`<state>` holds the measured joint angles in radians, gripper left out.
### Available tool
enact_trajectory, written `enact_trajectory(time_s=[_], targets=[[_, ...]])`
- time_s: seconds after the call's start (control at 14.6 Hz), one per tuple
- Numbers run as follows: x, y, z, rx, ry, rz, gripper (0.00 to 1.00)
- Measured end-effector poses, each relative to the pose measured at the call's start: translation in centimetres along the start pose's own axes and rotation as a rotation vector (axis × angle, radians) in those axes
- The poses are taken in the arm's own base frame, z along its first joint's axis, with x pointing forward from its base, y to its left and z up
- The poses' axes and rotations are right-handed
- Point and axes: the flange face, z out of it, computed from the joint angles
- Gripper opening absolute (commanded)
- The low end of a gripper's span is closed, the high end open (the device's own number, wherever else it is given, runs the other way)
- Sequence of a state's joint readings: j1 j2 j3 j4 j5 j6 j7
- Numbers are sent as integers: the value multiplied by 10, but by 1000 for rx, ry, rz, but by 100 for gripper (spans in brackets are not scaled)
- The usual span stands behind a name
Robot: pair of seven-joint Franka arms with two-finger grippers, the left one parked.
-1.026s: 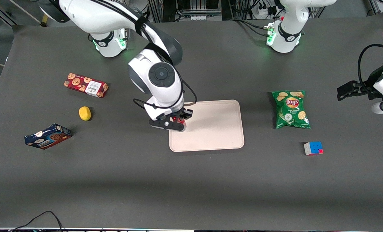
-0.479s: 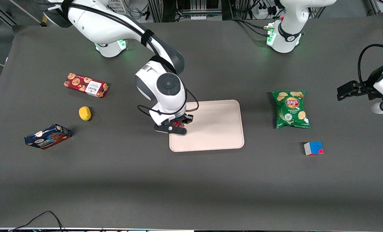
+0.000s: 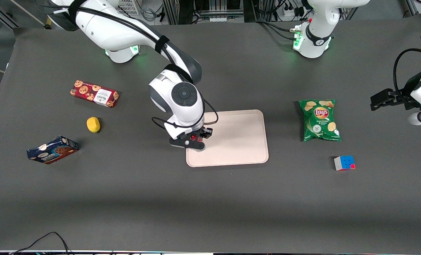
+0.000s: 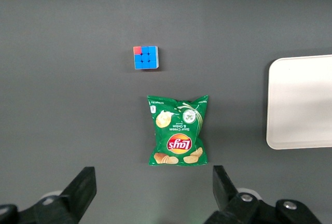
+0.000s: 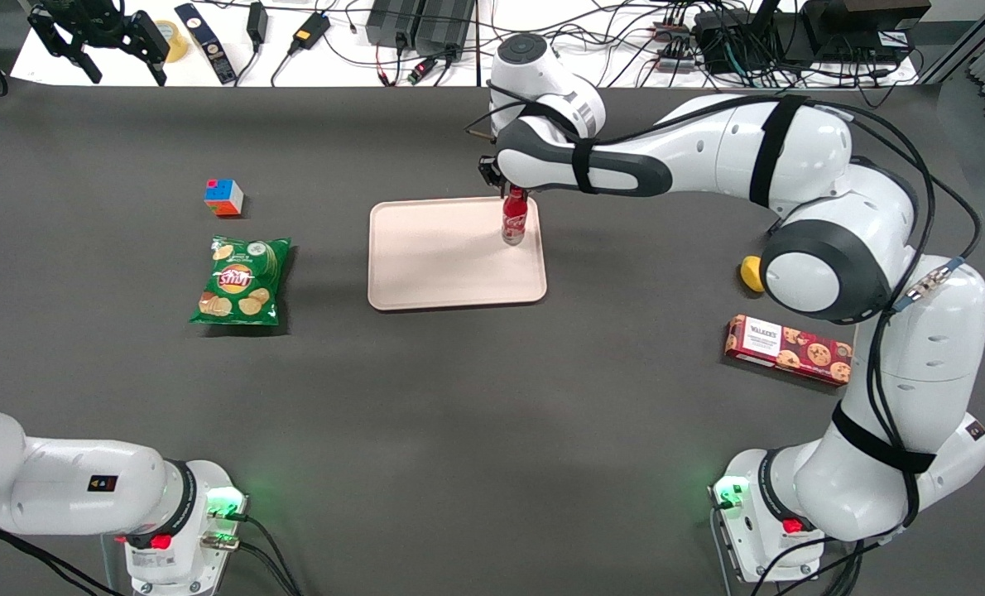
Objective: Place coke bottle on tray
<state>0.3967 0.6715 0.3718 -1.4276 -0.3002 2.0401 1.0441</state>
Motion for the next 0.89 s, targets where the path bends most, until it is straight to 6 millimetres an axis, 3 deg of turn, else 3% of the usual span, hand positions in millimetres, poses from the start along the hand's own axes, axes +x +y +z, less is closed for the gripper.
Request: enact_trajectory(time_s=[0.21, 0.34, 0.55, 0.68, 0.89], targets=[[3, 1, -3, 6, 5, 17, 100], [14, 8, -20, 25, 26, 39, 100], [45, 41, -86, 96, 74, 96, 100], [61, 77, -135, 118, 107, 52, 100], [68, 142, -190, 94, 90, -38, 100]])
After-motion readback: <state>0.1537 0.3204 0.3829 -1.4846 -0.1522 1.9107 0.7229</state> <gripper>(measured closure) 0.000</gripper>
